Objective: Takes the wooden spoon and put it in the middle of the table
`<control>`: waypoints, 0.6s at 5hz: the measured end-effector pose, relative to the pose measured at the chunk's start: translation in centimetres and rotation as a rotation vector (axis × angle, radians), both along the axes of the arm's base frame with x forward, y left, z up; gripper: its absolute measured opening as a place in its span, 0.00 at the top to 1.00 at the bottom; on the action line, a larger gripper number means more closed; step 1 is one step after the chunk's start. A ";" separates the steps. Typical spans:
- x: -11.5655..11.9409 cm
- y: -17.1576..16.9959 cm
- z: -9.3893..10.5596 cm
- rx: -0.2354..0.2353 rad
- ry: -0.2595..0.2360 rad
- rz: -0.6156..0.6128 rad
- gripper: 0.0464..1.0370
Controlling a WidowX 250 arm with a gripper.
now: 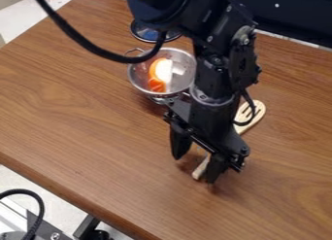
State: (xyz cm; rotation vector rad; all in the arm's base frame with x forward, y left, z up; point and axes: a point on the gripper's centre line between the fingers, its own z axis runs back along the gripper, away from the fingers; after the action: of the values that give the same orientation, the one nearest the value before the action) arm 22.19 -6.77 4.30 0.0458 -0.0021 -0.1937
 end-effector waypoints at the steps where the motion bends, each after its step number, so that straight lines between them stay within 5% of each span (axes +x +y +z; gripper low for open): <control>1: 0.6 0.2 0.7 -0.041 -0.009 0.003 0.03; 3: 3.1 0.4 4.1 -0.124 -0.118 0.022 0.04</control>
State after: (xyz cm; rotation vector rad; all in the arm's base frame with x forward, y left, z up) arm 25.29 -6.34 8.39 -0.0667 -0.1314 -0.1681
